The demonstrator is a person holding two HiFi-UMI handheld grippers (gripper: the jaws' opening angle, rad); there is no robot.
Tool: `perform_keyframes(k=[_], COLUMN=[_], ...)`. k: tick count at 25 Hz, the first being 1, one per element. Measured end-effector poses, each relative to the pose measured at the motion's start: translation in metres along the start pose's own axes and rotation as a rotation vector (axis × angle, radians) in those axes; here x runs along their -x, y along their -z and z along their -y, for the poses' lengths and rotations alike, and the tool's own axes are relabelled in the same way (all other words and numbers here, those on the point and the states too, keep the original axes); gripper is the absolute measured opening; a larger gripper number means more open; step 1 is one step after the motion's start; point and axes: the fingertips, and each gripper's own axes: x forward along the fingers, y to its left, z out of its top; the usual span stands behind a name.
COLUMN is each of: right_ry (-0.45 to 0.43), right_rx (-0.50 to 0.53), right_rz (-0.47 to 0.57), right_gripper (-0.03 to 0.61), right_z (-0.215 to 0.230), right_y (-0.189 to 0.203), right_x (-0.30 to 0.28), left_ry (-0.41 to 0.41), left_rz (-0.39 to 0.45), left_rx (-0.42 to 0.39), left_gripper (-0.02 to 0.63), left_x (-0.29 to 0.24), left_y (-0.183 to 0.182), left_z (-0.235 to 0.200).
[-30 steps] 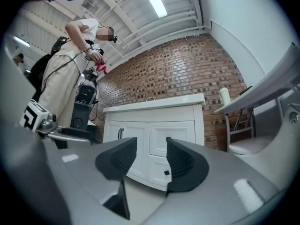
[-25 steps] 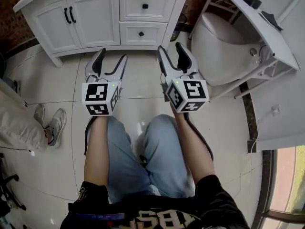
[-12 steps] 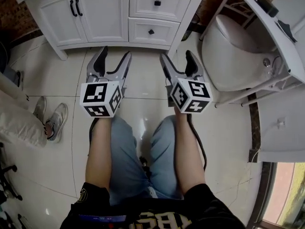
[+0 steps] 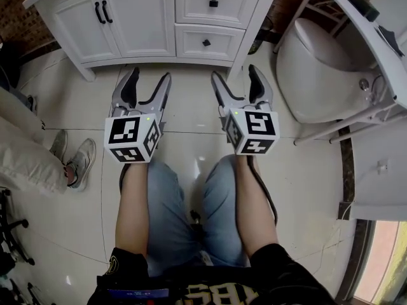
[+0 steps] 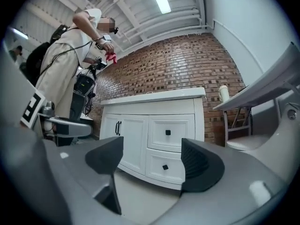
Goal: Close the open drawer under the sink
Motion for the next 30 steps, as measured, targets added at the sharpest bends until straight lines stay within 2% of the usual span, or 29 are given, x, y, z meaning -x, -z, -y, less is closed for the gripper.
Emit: perform_keyframes(k=[9,15,30], right_ry=[-0.001,0.037,0.022], right_rx=[0.015,0.053,0.012], right_rz=[0.018,0.024,0.020], right_gripper=[0.376,0.356,0.337], right_z=[0.001,0.004,-0.004], right_y=[-0.009,-0.012,-0.011], right_x=[0.008,0.008,0.005], left_ry=[0.056,0.065,0.086], left_rz=[-0.013,-0.005,0.000], left_rx=[-0.029,-0.026,-0.025], left_gripper=[0.309,0.308,0.308], left_x=[-0.006,-0.006,-0.005], left_y=[0.001,0.000,-0.002], left_z=[0.023,0.025,0.029])
